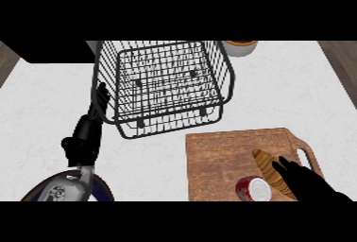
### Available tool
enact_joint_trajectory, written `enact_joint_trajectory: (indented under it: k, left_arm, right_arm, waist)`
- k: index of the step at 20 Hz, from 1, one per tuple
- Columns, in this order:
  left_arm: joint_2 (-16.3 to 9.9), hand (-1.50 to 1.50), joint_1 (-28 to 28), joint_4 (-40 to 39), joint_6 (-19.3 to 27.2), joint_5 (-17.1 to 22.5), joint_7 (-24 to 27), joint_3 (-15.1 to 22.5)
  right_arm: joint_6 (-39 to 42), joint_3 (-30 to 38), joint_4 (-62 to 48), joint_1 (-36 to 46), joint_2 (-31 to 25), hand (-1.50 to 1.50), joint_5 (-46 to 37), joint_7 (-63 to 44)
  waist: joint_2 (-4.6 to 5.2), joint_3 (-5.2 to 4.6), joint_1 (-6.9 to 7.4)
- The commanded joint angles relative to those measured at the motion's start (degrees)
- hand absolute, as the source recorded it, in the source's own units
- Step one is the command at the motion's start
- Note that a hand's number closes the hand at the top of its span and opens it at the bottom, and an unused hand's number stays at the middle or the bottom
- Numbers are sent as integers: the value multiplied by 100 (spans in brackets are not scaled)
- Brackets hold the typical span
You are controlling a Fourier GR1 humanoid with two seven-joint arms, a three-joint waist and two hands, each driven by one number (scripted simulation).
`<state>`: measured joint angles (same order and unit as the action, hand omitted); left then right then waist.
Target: Pick the can from the cutting board and place it in the tiered basket
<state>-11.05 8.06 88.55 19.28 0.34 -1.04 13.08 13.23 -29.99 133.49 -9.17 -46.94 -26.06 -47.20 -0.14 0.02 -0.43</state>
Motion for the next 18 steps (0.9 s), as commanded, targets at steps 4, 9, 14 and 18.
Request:
enact_joint_trajectory:
  k: [4, 9, 14, 18]
  left_arm:
    - [-10, 0, -84, 211, -216, -114, -191, -165]
    - [260, 0, -178, 502, -81, -425, -481, 59]
    - [149, 0, -473, 479, -454, -237, -62, -259]
    - [244, 0, -414, 375, -575, -274, -39, -326]
  right_arm:
    - [41, -270, 266, -411, 446, -150, -964, 128]
    - [233, -436, 7, -348, 916, -150, -1243, 117]
    - [791, -238, -500, 122, 1383, -150, -1075, 54]
    - [1070, -54, -886, 412, 1758, -150, -1061, 155]
  waist:
    - [2, -1, 12]
    - [0, 0, 27]
    - [8, -2, 56]
    - [13, -3, 62]
